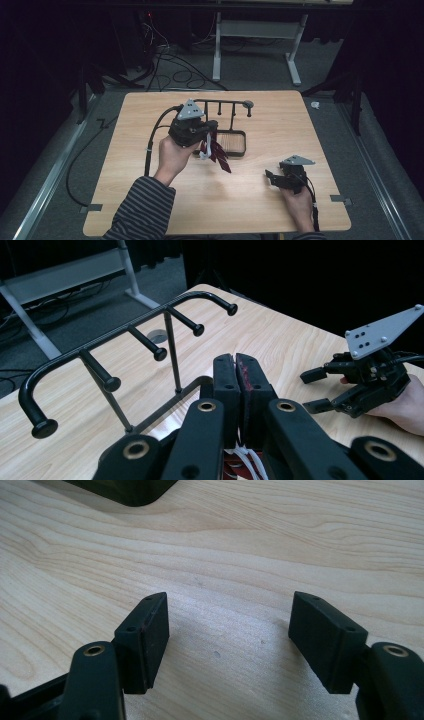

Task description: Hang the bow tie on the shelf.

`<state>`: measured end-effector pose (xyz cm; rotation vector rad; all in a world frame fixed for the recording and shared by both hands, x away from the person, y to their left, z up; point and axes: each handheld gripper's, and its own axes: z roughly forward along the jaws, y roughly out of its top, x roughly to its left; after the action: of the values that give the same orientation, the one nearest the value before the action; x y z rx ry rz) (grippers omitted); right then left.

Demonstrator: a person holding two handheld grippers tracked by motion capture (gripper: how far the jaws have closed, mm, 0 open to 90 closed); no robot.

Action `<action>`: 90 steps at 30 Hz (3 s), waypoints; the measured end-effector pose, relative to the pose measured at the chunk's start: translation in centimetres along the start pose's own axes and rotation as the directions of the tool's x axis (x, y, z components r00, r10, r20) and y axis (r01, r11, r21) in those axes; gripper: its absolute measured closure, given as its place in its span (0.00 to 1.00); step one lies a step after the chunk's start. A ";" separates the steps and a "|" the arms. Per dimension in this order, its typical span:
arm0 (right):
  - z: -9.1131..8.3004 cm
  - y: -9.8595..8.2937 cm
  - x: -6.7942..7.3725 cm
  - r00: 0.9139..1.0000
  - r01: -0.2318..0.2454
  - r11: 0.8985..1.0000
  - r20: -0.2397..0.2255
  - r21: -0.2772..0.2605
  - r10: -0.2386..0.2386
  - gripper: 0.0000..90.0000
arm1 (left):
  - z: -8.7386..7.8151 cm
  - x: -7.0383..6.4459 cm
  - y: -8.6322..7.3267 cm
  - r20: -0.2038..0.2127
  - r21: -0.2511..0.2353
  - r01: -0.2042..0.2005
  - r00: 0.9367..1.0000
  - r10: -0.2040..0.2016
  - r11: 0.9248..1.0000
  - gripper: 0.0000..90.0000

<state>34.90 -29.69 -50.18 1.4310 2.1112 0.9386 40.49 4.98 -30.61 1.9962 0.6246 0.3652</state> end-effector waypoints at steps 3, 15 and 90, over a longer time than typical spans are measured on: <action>0.0 0.0 0.0 1.000 -0.001 1.000 -0.001 0.000 0.001 0.37 | 0.2 0.1 0.2 -0.003 0.003 0.000 1.000 0.000 1.000 0.98; 0.0 0.0 0.0 1.000 -0.003 1.000 -0.001 0.001 0.003 0.37 | 1.5 0.6 0.9 -0.012 0.015 0.002 1.000 -0.002 1.000 0.98; 0.0 0.0 0.0 1.000 -0.003 1.000 -0.001 0.001 0.003 0.38 | 7.9 6.0 2.2 -0.110 0.044 0.131 0.986 -0.126 0.990 0.97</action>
<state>34.86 -29.67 -50.17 1.4352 2.1104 0.9403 49.97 1.81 -32.52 1.9829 0.8336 0.3826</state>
